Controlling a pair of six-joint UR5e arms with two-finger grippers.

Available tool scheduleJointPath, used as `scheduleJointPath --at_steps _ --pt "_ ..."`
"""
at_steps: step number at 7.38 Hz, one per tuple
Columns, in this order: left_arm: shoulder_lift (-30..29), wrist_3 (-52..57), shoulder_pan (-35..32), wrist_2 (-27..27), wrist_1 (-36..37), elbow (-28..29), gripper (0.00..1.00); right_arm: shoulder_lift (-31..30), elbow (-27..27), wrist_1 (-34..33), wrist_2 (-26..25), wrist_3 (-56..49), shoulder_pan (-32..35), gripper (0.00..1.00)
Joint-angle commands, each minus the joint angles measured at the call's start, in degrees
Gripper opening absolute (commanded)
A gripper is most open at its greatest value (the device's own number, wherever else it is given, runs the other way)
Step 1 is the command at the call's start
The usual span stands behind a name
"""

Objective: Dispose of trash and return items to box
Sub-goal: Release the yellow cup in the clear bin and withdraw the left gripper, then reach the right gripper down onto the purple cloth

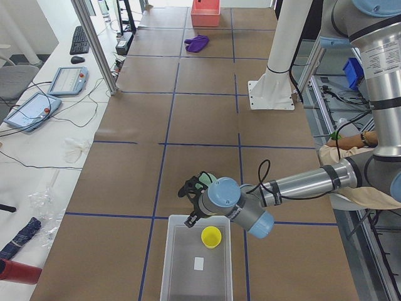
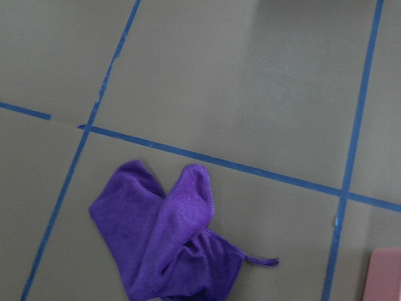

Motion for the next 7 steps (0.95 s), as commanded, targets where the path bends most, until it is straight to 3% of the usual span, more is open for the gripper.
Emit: scheduleJointPath --at_steps 1,2,3,4,5,6,7 --pt "-2.2 -0.3 -0.3 -0.2 7.3 -4.9 1.0 -0.8 4.5 0.0 -7.8 12.1 -9.2 1.0" --pt "-2.7 -0.3 -0.3 -0.1 7.2 -5.3 1.0 -1.5 5.0 2.4 -13.4 17.6 -15.5 1.0" --pt "-3.4 -0.3 -0.4 -0.1 7.2 -5.4 1.0 -5.1 3.8 11.3 -16.7 22.3 -20.5 1.0" --pt "-4.4 -0.3 -0.4 -0.1 7.3 -5.3 1.0 -6.1 0.3 21.9 -17.8 27.7 -25.0 1.0" --pt "-5.1 -0.3 -0.4 0.0 7.3 -5.2 1.0 -5.6 -4.8 28.4 -19.0 29.0 -28.6 1.0" --pt "-5.3 -0.3 -0.4 0.0 7.3 -5.3 1.0 -5.5 -7.1 30.5 -25.2 29.5 -30.9 1.0" --pt "-5.3 -0.3 -0.4 0.0 7.3 -5.3 1.0 -5.3 -9.6 30.6 -27.3 30.5 -33.0 1.0"
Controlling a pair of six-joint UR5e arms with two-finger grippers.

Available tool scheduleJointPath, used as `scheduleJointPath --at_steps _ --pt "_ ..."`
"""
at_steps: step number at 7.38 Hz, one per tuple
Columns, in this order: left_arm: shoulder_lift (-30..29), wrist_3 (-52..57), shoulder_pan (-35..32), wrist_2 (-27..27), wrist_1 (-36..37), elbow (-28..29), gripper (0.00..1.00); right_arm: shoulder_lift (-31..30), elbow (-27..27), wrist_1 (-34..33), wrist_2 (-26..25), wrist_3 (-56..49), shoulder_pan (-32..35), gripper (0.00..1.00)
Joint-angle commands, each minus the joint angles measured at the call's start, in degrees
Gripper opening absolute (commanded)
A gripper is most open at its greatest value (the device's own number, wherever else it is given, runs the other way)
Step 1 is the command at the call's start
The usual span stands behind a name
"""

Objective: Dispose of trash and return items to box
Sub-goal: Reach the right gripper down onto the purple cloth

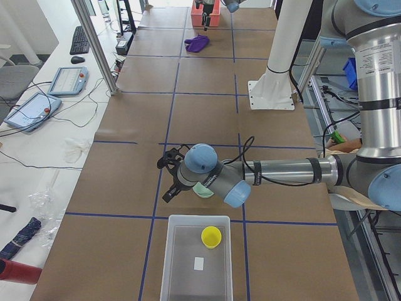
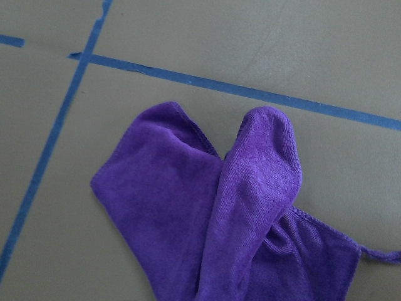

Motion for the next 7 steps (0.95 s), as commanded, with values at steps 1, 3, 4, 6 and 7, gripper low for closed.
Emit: scheduleJointPath --at_steps 1,3,4,6,7 --pt "-0.2 0.0 0.0 0.0 0.0 0.0 1.0 1.7 -5.6 2.2 -6.1 1.7 -4.3 0.91" --pt "-0.2 0.0 0.0 0.0 -0.1 -0.1 1.0 4.5 -7.1 2.1 -6.7 1.7 -5.7 0.81" --pt "-0.1 0.0 0.0 -0.1 -0.1 -0.1 1.0 4.6 -7.1 2.1 -6.7 1.7 -6.1 0.56" --pt "-0.1 0.0 0.0 -0.1 -0.1 0.0 1.0 5.0 -7.0 2.0 -6.8 0.8 -6.3 0.0" --pt "-0.1 0.0 0.0 -0.1 -0.1 0.0 1.0 4.8 -6.9 1.9 -6.9 -1.5 -6.7 0.0"
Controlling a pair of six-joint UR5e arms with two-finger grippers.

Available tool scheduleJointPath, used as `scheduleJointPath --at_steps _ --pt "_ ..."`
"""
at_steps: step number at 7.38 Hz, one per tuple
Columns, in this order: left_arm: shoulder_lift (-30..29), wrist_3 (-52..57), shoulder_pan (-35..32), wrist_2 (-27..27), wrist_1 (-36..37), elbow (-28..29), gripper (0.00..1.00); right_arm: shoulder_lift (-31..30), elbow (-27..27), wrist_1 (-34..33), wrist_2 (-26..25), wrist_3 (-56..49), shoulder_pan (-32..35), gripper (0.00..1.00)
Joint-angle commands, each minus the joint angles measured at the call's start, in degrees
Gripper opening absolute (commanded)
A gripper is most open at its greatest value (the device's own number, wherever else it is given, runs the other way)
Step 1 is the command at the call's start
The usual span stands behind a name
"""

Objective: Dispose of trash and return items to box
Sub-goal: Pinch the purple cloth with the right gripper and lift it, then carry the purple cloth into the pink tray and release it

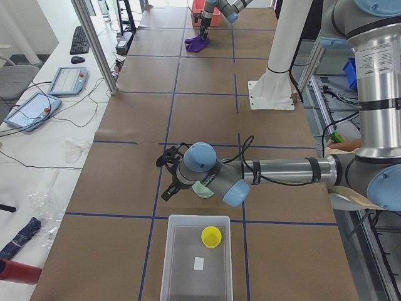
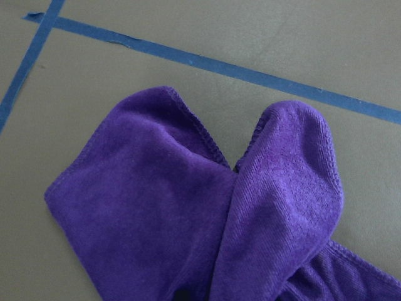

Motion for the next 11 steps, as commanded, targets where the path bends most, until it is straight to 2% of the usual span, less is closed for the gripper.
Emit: scheduleJointPath --at_steps 1,3,4,6,8,9,10,11 --pt "0.0 0.0 0.0 0.0 0.0 0.0 1.0 -0.1 0.1 -0.6 -0.2 -9.1 2.5 0.0" --pt "0.1 -0.1 -0.1 -0.1 0.0 -0.2 1.0 -0.5 0.4 -4.5 1.0 -19.5 10.5 0.0" --pt "-0.1 -1.3 0.0 0.1 0.1 -0.8 1.0 -0.3 0.3 -8.0 3.1 -27.1 15.6 0.0" --pt "-1.6 -7.8 0.1 0.4 0.2 -2.4 1.0 0.7 0.4 -17.4 10.0 -46.6 31.2 0.0" --pt "-2.4 -9.1 0.3 0.6 0.1 -2.4 1.0 5.6 0.7 -31.6 13.8 -63.9 44.9 0.0" --pt "-2.5 -9.3 0.4 0.6 0.1 -2.5 1.0 6.3 0.2 -36.2 13.0 -73.2 48.6 0.0" --pt "-2.6 -9.8 0.5 0.6 0.0 -2.6 1.0 5.9 -1.2 -37.5 12.9 -79.1 52.0 0.0" --pt "-3.3 -10.3 0.6 0.6 0.0 -2.6 1.0 2.9 -4.8 -36.5 12.9 -81.8 52.8 0.05"
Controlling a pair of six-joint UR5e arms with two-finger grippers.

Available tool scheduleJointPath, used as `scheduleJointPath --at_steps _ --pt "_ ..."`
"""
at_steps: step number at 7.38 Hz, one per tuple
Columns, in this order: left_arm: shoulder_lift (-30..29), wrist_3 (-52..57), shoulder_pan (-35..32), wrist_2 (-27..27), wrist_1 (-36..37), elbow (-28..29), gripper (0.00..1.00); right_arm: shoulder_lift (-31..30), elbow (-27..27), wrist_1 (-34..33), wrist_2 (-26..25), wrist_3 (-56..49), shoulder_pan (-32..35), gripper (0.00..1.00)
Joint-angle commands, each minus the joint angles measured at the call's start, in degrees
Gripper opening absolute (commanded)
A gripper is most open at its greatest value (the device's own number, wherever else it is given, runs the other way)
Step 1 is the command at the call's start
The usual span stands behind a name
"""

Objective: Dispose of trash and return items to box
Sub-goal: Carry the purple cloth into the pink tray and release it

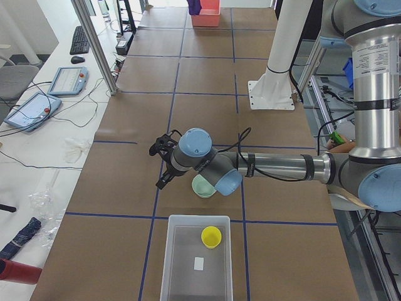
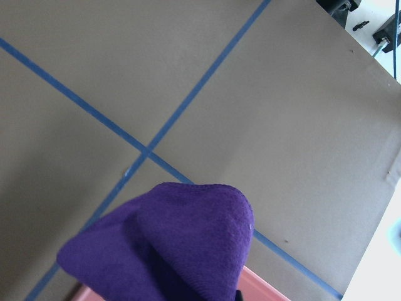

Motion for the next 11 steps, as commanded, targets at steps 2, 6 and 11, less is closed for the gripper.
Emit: scheduleJointPath --at_steps 2,6,11 --pt "-1.4 -1.9 0.3 0.1 0.0 -0.1 1.0 -4.2 -4.7 1.4 0.5 -3.5 2.5 1.0" --pt "-0.3 -18.6 10.8 4.4 -6.1 -2.9 1.0 -4.0 7.7 1.5 5.8 35.3 -8.2 1.0" --pt "9.8 -36.1 26.9 22.9 -26.7 4.7 0.92 -4.7 10.5 2.7 5.7 39.4 -11.9 1.0"
